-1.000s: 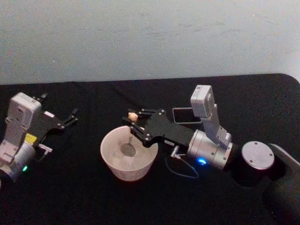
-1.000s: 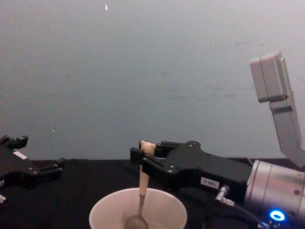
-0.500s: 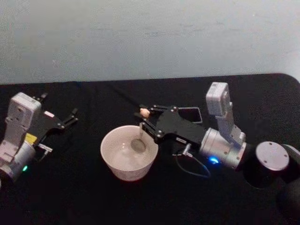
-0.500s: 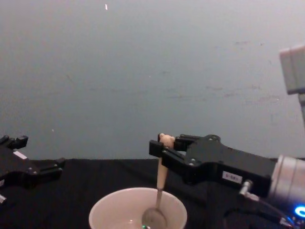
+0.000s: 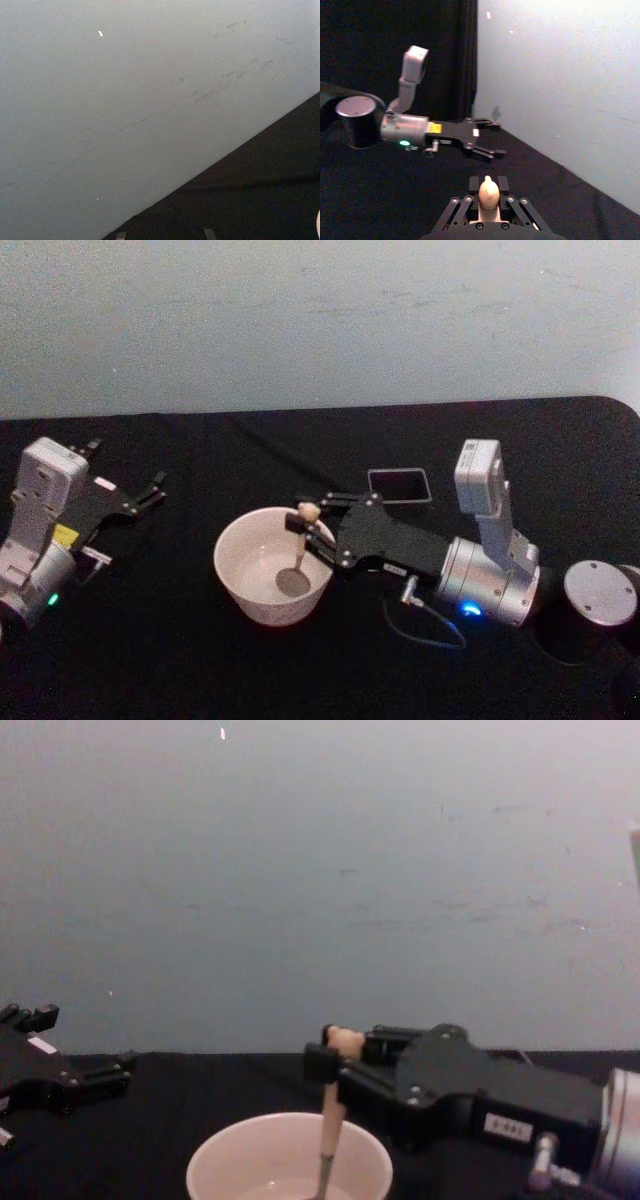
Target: Pick up the stirring spoon with one hand, stir inside the cup, then place it back in its original position.
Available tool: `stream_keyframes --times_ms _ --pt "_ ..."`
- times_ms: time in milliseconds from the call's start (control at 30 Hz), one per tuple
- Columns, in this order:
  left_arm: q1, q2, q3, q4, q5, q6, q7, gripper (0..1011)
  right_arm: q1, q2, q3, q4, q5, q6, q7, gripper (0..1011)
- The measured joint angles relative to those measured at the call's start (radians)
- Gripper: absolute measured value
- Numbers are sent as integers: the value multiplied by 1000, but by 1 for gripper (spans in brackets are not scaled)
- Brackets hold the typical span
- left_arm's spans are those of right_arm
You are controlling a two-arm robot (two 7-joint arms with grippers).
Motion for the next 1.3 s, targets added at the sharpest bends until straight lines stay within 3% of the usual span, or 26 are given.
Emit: stream_keyframes --times_ms 233,500,800,1300 --pt "0 0 0 0 0 0 0 1002 12 -10 -37 7 -6 -4 22 207" --pt "0 0 0 0 0 0 0 1001 57 -58 -56 61 -22 -23 9 207" --pt "0 0 0 0 0 0 0 1001 91 -91 -46 117 -40 -34 -30 207" --pt "0 0 0 0 0 0 0 1001 90 -92 -9 130 -41 -27 -58 207"
